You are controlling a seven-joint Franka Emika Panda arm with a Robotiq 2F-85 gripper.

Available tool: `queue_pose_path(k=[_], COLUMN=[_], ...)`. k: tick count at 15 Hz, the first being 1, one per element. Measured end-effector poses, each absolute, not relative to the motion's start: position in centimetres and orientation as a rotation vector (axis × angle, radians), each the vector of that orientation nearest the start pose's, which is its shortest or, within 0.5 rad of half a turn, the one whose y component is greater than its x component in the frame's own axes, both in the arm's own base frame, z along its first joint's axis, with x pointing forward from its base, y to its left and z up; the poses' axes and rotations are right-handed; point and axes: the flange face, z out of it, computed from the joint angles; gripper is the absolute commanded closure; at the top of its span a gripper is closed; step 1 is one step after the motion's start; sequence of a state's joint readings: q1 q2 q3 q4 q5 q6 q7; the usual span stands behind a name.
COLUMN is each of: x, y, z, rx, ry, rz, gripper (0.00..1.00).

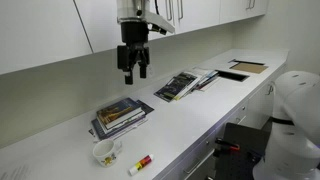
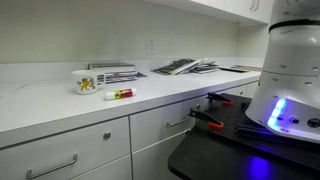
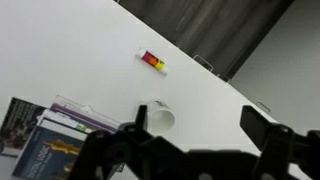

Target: Pick up the object from the kitchen base table and put it in the cup

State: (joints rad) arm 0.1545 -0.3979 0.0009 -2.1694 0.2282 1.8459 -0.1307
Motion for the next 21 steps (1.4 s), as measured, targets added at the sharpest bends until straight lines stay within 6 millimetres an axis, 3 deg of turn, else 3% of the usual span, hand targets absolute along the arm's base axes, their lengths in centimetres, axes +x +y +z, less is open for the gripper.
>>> queue_pose_path(k=[5,8,12,16,21], x=[43.5,44.6,47.5,49.3,49.5], y=[8.6,9.7,12.4,13.4,15.0], z=[56.2,55.1,49.2,42.7,37.9], rx=[-2.911,-2.959,-2.978,-2.986,-2.952], ry=[-0.310,-0.091,0.221,0.547,0.973], rz=[-0.109,-0.148,-0.177,-0.138,-0.095], gripper=[0.00,0.00,0.00,0.00,0.00])
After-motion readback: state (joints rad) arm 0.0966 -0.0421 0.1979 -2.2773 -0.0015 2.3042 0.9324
